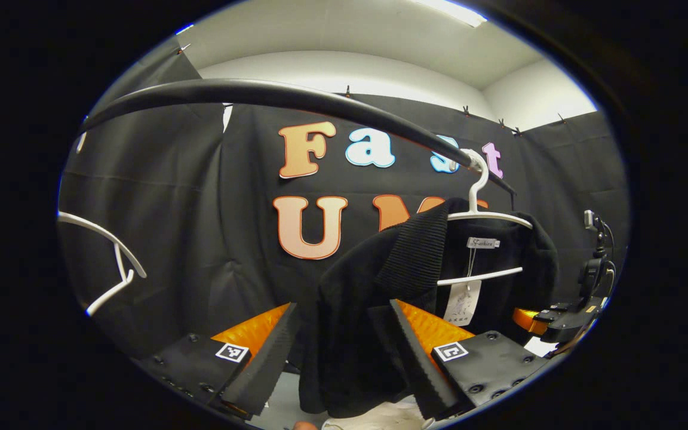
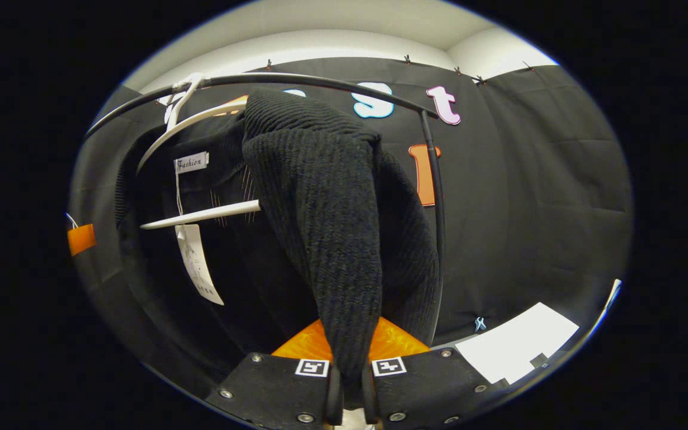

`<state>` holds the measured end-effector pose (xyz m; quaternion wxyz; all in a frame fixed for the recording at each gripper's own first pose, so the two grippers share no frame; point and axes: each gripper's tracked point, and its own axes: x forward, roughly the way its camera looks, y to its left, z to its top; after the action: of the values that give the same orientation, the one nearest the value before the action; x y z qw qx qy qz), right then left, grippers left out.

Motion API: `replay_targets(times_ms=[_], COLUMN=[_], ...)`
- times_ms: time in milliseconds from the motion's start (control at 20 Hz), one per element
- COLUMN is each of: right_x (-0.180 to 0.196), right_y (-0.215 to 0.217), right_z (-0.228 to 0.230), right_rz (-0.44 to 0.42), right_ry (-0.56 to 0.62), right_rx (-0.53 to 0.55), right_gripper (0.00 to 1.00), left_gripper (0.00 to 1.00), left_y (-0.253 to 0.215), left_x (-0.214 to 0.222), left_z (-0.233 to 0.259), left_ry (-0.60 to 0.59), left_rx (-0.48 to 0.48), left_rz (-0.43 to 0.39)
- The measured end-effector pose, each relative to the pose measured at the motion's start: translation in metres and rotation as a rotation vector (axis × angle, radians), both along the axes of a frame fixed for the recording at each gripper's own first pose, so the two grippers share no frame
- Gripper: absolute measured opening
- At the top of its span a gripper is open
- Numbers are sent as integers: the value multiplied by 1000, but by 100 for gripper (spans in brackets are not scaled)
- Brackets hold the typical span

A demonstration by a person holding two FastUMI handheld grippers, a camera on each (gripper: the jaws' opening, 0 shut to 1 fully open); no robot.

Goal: Grasp the clothes on the hanger with both hands and then place them into the laundry hamper below.

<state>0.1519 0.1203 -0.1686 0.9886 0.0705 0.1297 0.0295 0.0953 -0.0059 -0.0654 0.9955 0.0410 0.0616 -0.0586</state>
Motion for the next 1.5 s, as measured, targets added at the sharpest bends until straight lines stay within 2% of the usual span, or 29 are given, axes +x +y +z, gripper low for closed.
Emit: replay_targets(times_ms=[100, 200, 300, 350, 500, 550, 750, 800, 850, 900, 950, 1050, 1100, 1200, 1450, 1500], right_x=[-5, -10, -15, -18, -24, -26, -34, -38, -41, -43, -46, -51, -52, -54, -60, -61], right_y=[-4, -6, -10, -12, -17, -19, -28, -32, -35, -37, -38, -39, -40, -39, -42, -42], right_z=[2, 4, 7, 9, 14, 15, 22, 23, 26, 28, 29, 33, 34, 36, 40, 42], right_rz=[9, 20, 27, 31, 39, 41, 46, 47, 49, 50, 53, 58, 60, 61, 52, 49], right_ry=[-3, -2, -6, -8, -10, -12, -15, -20, -24, -27, -28, -30, -30, -33, -37, -39], right_rx=[-7, -14, -14, -14, -12, -10, -4, -2, 0, -1, -3, -10, -12, -9, 1, 4], right_gripper=[6, 5, 5, 5, 5, 5, 5, 5, 5, 5, 5, 5, 5, 5, 5, 5], left_gripper=[96, 96, 93, 97, 97, 93, 96, 97, 93, 97, 94, 100, 97, 100, 93, 96], left_y=[-8, -15, -23, -27, -32, -35, -43, -43, -43, -42, -41, -39, -37, -35, -53, -55], left_x=[3, 5, 3, 3, 8, 10, 21, 25, 29, 32, 37, 47, 51, 57, 60, 63], left_z=[-5, -11, -18, -20, -29, -31, -40, -44, -48, -52, -55, -59, -60, -63, -73, -75], left_ry=[5, 11, 25, 31, 31, 30, 28, 32, 38, 42, 45, 44, 42, 45, 65, 68], left_rx=[-3, -9, -17, -17, -3, 3, 2, 4, 5, 3, -4, -17, -23, -35, -54, -50], left_rz=[-14, -23, -32, -37, -44, -45, -54, -51, -45, -35, -28, -18, -12, -5, -73, -79])
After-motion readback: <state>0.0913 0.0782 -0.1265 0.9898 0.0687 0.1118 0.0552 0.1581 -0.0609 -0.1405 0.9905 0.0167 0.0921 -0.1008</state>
